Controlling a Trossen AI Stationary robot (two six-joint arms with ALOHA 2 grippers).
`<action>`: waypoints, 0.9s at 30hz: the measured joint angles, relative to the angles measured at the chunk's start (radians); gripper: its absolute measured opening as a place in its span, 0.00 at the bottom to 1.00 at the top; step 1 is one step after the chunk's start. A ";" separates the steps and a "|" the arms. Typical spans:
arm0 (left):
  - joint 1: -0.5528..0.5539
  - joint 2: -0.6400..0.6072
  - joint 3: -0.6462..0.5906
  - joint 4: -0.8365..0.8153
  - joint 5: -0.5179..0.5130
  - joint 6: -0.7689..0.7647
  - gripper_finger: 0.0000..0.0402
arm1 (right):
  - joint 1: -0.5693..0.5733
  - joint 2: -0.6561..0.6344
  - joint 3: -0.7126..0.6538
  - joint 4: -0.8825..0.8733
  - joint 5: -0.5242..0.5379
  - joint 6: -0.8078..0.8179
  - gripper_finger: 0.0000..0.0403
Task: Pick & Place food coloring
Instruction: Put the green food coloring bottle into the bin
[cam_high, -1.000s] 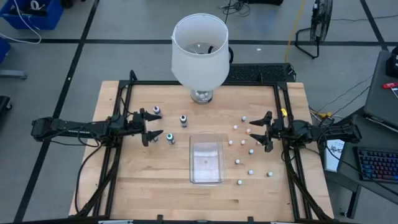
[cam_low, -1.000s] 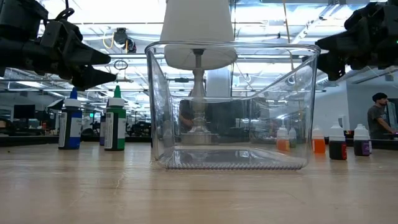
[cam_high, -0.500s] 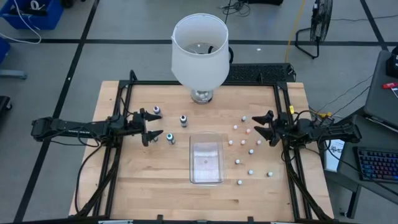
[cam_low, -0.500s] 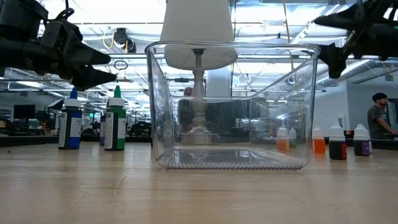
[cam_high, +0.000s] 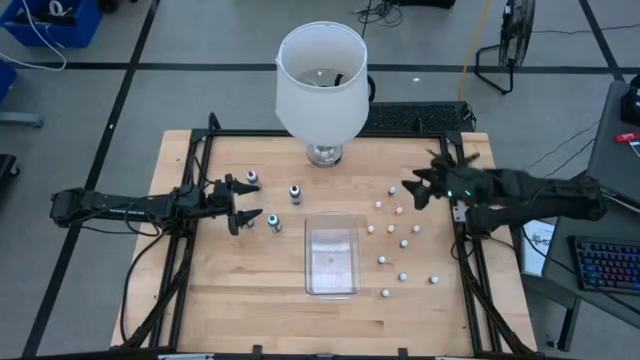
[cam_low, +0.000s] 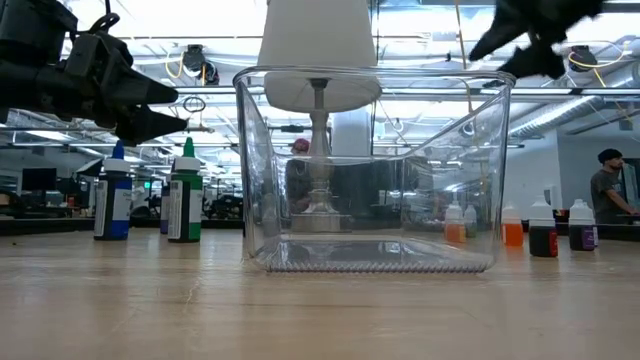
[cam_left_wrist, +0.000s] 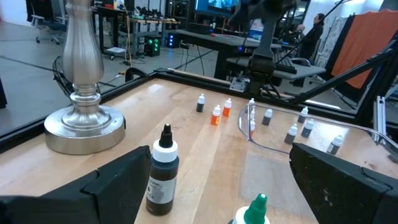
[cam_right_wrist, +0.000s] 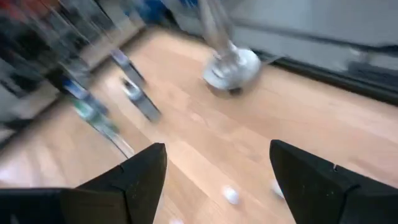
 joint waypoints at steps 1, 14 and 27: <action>0.000 0.000 0.000 0.000 0.000 0.000 0.94 | -0.036 0.082 0.079 -0.081 -0.036 -0.013 0.68; 0.000 0.000 0.000 0.000 0.000 0.000 0.94 | -0.320 0.710 0.458 -0.426 -0.236 -0.299 0.68; 0.000 0.000 0.000 0.000 0.000 0.000 0.94 | -0.357 0.781 0.164 -0.198 -0.290 -0.288 0.68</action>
